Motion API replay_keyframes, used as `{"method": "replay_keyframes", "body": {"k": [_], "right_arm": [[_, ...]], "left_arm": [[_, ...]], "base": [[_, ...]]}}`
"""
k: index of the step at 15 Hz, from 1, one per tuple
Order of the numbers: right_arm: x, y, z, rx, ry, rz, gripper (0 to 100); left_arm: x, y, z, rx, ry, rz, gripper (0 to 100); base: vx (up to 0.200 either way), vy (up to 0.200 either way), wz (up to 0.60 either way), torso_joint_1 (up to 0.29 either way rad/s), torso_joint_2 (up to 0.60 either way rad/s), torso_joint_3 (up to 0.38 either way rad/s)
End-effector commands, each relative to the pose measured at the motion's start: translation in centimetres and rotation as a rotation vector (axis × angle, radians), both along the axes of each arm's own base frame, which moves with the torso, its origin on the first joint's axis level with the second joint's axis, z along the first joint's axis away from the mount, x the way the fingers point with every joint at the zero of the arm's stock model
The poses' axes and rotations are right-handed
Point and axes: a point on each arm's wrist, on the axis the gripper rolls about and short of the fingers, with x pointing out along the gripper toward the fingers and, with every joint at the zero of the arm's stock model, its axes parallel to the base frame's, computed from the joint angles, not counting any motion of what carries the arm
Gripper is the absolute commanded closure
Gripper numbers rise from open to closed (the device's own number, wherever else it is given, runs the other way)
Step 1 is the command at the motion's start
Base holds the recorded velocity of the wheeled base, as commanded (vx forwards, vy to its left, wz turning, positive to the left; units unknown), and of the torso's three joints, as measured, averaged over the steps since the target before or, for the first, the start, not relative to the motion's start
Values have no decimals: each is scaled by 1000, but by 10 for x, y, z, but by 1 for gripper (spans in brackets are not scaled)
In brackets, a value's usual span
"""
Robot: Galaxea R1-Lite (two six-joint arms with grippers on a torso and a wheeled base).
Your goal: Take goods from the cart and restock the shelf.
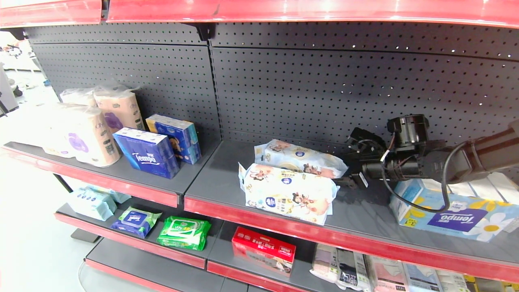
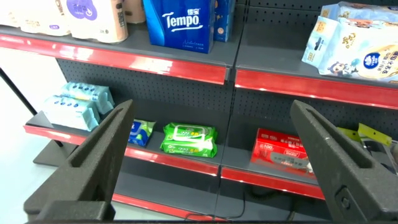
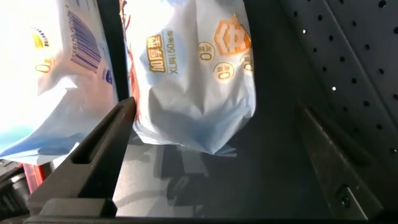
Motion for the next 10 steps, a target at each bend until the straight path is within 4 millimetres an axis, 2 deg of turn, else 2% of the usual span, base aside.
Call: {"method": "replay_keyframes", "body": {"k": [1,10], "right_arm": [[1,0,1,3,-3,-2,0],[5,1,-2,-17,-28,-33,0]], "left_arm": [[0,0,0,0,-1,0,0],[0,0,0,0,-1,0,0]], "base": [[0,0,0,0,0,0],[0,0,0,0,0,0]]}}
